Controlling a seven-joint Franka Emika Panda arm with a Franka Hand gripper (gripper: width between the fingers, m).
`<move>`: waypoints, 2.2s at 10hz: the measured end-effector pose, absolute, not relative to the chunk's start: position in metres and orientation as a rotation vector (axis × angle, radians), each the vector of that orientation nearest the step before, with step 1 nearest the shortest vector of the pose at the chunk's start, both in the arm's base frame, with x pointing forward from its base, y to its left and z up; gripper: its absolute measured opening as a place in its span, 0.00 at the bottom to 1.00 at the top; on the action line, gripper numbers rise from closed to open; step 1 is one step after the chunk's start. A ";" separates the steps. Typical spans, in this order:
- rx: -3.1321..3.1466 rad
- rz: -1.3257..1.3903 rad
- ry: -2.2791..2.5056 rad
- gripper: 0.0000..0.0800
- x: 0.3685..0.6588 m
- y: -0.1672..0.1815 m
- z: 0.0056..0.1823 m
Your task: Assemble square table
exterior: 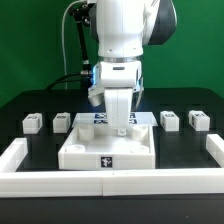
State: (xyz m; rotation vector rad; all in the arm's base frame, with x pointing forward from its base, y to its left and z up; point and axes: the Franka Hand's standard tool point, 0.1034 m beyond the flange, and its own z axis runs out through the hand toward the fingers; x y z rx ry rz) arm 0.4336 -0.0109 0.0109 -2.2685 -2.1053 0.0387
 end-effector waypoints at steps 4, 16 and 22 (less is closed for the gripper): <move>-2.186 0.041 -2.214 0.08 0.451 0.021 0.011; -2.193 -0.009 -2.199 0.08 0.476 0.086 0.008; -2.268 0.013 -2.117 0.08 0.487 0.086 0.010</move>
Offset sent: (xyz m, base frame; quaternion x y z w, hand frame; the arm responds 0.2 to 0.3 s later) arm 0.0149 0.0236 -0.0003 0.0151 -0.0507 0.0127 0.9985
